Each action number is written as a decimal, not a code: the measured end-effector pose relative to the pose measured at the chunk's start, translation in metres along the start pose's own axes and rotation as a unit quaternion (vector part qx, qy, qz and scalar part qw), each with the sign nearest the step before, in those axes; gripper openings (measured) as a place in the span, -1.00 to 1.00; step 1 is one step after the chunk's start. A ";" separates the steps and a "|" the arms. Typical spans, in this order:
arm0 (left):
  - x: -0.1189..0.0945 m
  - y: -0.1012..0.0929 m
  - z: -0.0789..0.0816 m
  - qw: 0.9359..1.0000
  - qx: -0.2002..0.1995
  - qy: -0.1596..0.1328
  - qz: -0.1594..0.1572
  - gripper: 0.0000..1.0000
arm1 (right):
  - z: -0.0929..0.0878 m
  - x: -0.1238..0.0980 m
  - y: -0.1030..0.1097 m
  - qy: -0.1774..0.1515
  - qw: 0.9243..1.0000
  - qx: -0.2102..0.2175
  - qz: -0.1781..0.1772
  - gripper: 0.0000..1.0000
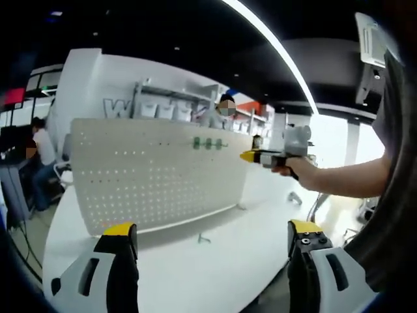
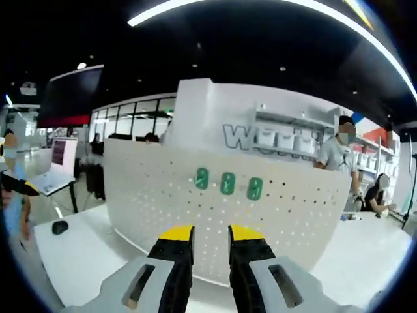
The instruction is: Insert the hook assembly into the mounting plate slot until the hook locks in place.
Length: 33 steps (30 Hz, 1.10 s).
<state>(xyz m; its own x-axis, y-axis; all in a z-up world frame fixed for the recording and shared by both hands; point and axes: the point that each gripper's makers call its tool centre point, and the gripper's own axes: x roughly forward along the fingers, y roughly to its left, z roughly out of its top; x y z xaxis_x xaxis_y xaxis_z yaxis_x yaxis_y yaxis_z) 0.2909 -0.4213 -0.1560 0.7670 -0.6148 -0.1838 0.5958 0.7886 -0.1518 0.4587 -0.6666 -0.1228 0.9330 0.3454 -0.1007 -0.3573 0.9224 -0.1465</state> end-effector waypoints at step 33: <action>-0.001 0.008 -0.016 1.000 -0.006 0.017 0.000 1.00 | -0.079 -0.072 0.097 0.096 0.988 0.049 0.111 -0.34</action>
<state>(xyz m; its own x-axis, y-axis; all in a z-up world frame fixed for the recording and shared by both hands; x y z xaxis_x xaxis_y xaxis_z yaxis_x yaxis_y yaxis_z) 0.2909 -0.4148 -0.1725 0.7589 -0.6141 -0.2166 0.5922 0.7892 -0.1626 0.3536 -0.6158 -0.2078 0.8034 0.5105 -0.3065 -0.5375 0.8432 -0.0045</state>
